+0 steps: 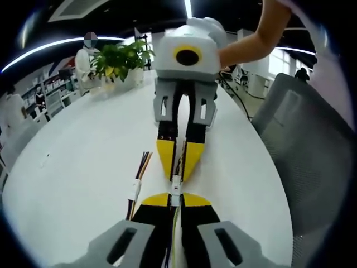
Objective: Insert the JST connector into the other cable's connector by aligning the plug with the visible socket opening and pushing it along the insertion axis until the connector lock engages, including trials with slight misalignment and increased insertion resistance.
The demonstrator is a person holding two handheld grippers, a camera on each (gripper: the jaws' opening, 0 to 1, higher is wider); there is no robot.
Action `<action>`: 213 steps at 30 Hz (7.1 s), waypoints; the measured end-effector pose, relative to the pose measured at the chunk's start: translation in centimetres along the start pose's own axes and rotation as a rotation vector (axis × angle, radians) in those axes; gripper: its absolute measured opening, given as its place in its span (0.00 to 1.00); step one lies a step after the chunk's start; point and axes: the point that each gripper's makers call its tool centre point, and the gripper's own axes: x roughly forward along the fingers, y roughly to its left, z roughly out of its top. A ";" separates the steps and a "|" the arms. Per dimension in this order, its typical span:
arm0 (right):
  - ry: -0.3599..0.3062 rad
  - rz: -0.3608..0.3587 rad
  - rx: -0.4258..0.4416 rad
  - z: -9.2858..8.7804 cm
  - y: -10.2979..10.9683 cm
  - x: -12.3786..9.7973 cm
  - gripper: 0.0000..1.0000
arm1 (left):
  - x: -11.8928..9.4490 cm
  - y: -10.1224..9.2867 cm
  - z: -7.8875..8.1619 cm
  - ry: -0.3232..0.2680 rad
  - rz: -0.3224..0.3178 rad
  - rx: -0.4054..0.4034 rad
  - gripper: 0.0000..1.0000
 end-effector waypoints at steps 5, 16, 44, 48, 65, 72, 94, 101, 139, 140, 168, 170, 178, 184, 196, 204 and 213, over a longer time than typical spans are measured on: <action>-0.011 0.002 0.004 0.2 0.0 -0.2 0.03 | -0.1 0.1 0.2 -0.013 -0.003 0.004 0.00; -0.058 0.020 0.058 1.0 0.2 -0.9 0.02 | -0.3 0.0 0.9 -0.049 -0.020 -0.017 0.00; -0.082 -0.003 0.073 1.5 -0.7 -1.2 0.02 | -0.9 0.5 1.9 -0.047 -0.001 0.003 0.00; -0.084 -0.010 0.074 1.5 -1.1 -1.1 0.02 | -0.8 0.9 1.9 -0.046 0.006 0.003 0.00; -0.061 -0.003 0.057 0.7 -1.9 0.0 0.03 | -0.3 1.7 0.8 -0.016 0.012 0.010 0.00; -0.053 -0.005 0.055 0.4 -2.1 0.2 0.03 | 0.1 2.0 0.6 -0.016 0.013 0.006 0.00; -0.022 0.015 0.048 -0.8 -2.2 1.2 0.03 | 1.1 2.3 -0.7 0.010 0.001 -0.011 0.00; -0.016 0.019 0.052 -1.1 -2.1 1.4 0.03 | 1.3 2.1 -0.9 0.014 0.005 -0.017 0.00; -0.010 -0.001 0.099 -1.5 -2.3 1.7 0.04 | 1.4 2.1 -1.3 0.019 0.017 -0.051 0.00; -0.008 -0.002 0.097 -1.5 -2.3 1.7 0.04 | 1.4 2.1 -1.3 0.021 0.018 -0.048 0.00; -0.006 -0.030 0.121 -1.2 -2.0 0.9 0.06 | 0.5 1.4 -0.7 0.013 0.046 -0.096 0.11; -0.008 -0.030 0.121 -1.0 -1.8 0.8 0.07 | 0.3 1.5 -0.5 0.008 0.053 -0.096 0.12; -0.011 -0.040 0.121 -0.6 -1.3 0.5 0.12 | -0.2 1.2 -0.3 0.017 0.064 -0.095 0.14; -0.015 -0.060 0.133 -0.6 -1.3 -0.2 0.15 | -0.5 0.6 -0.4 0.008 0.061 -0.125 0.16; -0.026 -0.091 0.148 0.0 -0.8 -1.0 0.18 | -1.2 0.9 0.2 -0.011 0.103 -0.146 0.21; -0.028 -0.112 0.158 0.1 -0.1 -1.6 0.24 | -1.6 0.4 0.5 -0.018 0.112 -0.135 0.22; -0.046 -0.147 0.175 0.5 0.2 -2.5 0.27 | -2.4 0.2 0.7 -0.028 0.141 -0.132 0.24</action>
